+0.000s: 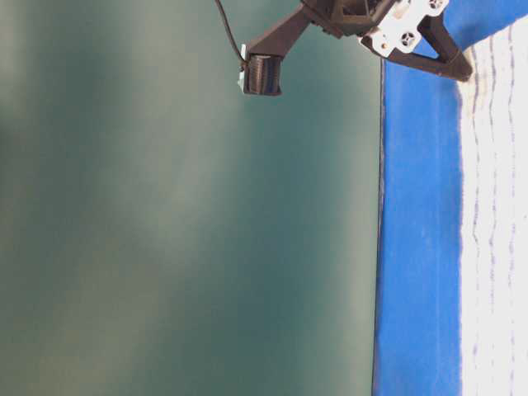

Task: Fold the blue towel.
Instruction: 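Reach both grippers to the towel's top corners and grasp them, then pull the top edge down over the towel with both grippers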

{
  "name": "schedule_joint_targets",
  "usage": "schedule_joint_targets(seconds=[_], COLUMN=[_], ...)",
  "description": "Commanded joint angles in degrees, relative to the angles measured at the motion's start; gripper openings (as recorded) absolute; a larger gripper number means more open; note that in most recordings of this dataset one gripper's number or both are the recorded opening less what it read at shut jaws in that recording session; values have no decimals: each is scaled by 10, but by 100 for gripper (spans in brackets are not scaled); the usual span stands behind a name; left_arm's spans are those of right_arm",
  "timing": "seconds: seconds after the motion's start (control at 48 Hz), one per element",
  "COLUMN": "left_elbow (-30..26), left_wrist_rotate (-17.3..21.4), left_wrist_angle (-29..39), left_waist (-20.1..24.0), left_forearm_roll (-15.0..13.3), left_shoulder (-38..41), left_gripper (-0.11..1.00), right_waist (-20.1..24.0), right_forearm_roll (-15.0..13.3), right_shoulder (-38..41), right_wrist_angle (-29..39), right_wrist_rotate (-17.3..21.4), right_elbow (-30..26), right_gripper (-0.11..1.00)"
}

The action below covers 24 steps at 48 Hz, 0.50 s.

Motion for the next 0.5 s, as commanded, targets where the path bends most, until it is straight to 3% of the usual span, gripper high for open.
schedule_joint_targets(seconds=[0.0,0.479], left_elbow=[-1,5], left_wrist_rotate=[0,-9], left_wrist_angle=[2,65], left_waist=[-2,-25], left_forearm_roll=[-1,-1], left_shoulder=[-23,-115], left_gripper=[0,0], right_waist=[-1,7], right_forearm_roll=[-1,2], right_shoulder=[-21,-82], right_wrist_angle=[-2,35], right_wrist_rotate=[1,4], right_elbow=[-10,-7], right_gripper=[6,6])
